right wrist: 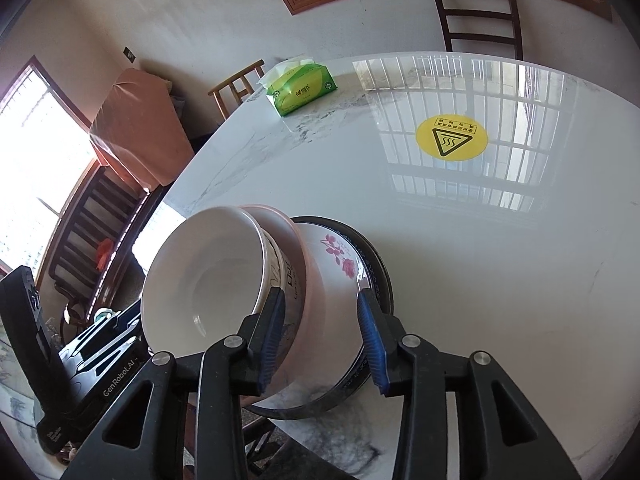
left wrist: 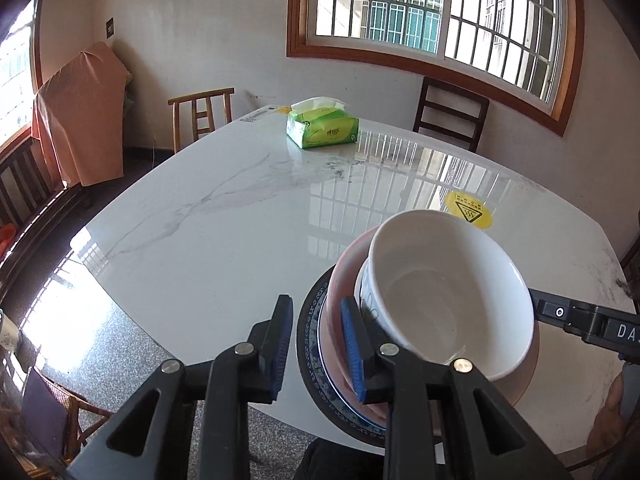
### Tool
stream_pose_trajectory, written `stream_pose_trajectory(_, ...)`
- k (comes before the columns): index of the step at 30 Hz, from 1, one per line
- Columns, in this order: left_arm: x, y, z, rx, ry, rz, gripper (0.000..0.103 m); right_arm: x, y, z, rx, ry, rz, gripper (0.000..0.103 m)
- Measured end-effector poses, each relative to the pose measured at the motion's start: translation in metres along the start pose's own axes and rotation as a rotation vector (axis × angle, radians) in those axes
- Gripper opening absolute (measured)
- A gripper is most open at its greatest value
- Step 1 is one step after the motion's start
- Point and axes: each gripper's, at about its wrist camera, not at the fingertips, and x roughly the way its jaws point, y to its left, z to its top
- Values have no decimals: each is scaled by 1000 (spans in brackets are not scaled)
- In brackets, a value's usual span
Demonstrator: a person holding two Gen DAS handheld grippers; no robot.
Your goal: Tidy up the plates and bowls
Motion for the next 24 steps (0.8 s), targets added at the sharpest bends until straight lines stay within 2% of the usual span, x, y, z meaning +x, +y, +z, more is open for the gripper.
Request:
stream_pose_trajectory(3,-11,5,2,0,-92,-24,28,2,-1,-5,10,-2,6,41)
stream_pose_trajectory(5,-14,7,4,-5,-98,-29,38,3,-2,-9,16,-1,16,41)
stream_pose_trajectory(9,-26,4,4,-10,-128,-28,40,-6,-4,-12,26,-35,26,41)
stream_pose_trajectory(18,-49,-19,-10,47,-191,2,50,-42,12,-30,-44,-228,-4,45)
stream_pose_trajectory(24,-59,-34,-25,85,-245,35,51,-58,24,-54,-115,-353,-55,52)
